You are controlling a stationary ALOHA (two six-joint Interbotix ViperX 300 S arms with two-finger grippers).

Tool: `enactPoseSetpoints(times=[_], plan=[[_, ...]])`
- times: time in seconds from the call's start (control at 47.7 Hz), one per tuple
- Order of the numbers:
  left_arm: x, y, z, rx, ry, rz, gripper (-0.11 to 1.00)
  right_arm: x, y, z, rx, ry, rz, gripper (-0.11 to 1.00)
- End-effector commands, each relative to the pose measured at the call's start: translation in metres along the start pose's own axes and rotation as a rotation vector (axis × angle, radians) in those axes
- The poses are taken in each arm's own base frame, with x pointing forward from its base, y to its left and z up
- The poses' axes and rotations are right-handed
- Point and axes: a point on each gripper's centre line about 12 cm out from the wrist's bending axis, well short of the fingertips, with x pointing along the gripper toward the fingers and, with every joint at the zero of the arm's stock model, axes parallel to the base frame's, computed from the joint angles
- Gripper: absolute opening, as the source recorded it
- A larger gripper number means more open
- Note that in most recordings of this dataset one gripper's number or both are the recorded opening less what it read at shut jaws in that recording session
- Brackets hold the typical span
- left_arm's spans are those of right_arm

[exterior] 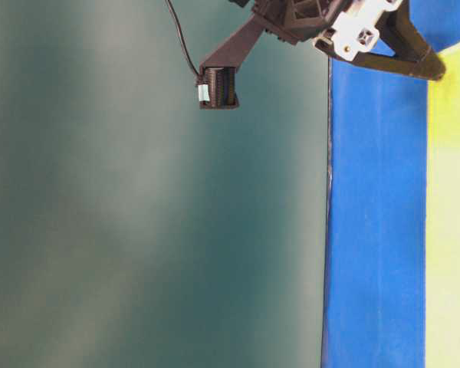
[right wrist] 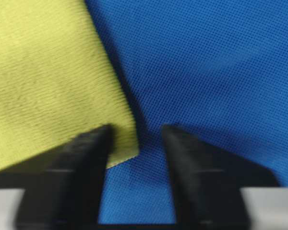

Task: Fold the yellow towel.
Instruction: 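Open both grippers, then grasp the folded towel's left and right ends, then swing the left gripper's end toward the near side, rotating the strip vertical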

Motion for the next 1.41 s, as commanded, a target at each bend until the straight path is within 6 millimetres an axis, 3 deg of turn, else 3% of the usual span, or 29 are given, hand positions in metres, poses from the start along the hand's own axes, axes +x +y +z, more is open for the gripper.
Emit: enactPoseSetpoints(times=[0.0, 0.084, 0.126, 0.336, 0.461, 0.713, 0.902, 1.007, 1.216, 1.384], plan=[[0.0, -0.003, 0.007, 0.013, -0.014, -0.009, 0.28, -0.003, 0.002, 0.008, -0.006, -0.028, 0.006, 0.35], [0.0, -0.006, 0.007, 0.022, -0.002, -0.015, 0.15, -0.003, 0.002, 0.008, -0.006, -0.028, 0.006, 0.09], [0.0, -0.006, 0.006, 0.022, 0.002, -0.016, 0.09, -0.003, 0.002, 0.008, -0.006, -0.028, 0.006, 0.02], [-0.002, -0.006, 0.009, 0.016, 0.012, -0.016, 0.04, -0.004, 0.002, 0.011, 0.001, -0.035, 0.007, 0.02], [-0.01, -0.006, 0.02, 0.007, 0.005, -0.018, 0.04, -0.014, 0.003, 0.019, 0.008, -0.052, 0.005, 0.02], [-0.059, -0.011, 0.064, 0.02, -0.049, -0.037, 0.04, -0.075, 0.008, 0.053, 0.012, -0.166, 0.008, 0.02], [-0.092, -0.01, 0.077, 0.021, -0.138, -0.038, 0.04, -0.113, 0.012, 0.066, 0.008, -0.246, 0.022, 0.02], [-0.102, -0.01, 0.078, 0.019, -0.184, -0.037, 0.04, -0.118, 0.012, 0.063, 0.01, -0.26, 0.026, 0.02], [-0.102, -0.011, 0.079, 0.017, -0.204, -0.04, 0.04, -0.117, 0.009, 0.064, 0.017, -0.274, 0.024, 0.02], [-0.101, -0.029, 0.087, 0.055, -0.265, -0.087, 0.04, -0.115, -0.014, 0.065, 0.066, -0.273, -0.026, 0.02]])
